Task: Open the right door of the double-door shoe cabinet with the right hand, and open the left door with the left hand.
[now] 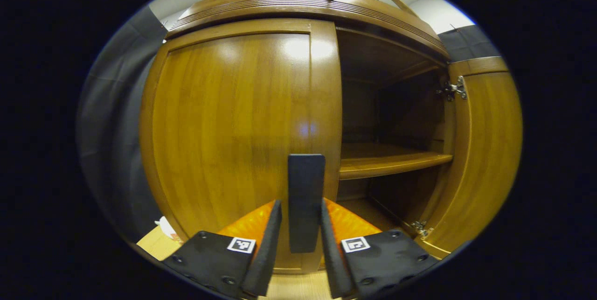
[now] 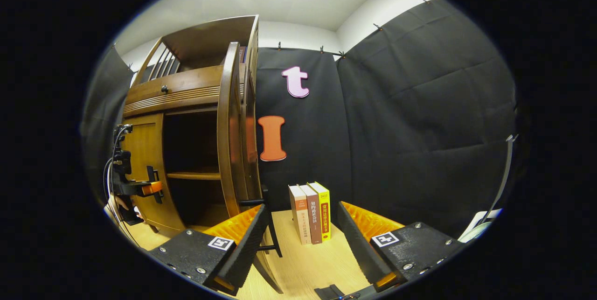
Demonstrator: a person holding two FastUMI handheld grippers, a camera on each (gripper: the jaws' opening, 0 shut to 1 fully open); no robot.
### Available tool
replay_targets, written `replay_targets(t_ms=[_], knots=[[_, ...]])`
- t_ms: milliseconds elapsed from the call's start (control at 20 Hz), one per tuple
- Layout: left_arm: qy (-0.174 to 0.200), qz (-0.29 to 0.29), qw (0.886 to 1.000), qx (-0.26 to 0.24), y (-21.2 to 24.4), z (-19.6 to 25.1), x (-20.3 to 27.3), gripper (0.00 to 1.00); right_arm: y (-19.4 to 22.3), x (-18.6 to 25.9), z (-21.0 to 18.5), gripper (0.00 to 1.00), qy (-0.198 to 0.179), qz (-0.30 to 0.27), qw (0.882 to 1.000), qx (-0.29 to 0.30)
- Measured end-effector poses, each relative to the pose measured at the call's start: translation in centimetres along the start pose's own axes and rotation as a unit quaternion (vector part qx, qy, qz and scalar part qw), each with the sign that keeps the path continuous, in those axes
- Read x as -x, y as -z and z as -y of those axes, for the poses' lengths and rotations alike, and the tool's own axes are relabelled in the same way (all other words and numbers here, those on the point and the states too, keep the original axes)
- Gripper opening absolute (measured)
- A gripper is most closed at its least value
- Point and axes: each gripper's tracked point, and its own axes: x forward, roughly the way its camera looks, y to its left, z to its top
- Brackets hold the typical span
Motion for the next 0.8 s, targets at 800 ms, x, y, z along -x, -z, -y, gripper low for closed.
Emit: replay_targets(t_ms=[800], knots=[[0.033, -0.011, 0.999, 0.002, 0.2, -0.7, 5.9, 0.27, -0.7, 2.7, -2.2, 0.99, -0.007, 0.006, 1.000, 0.003]])
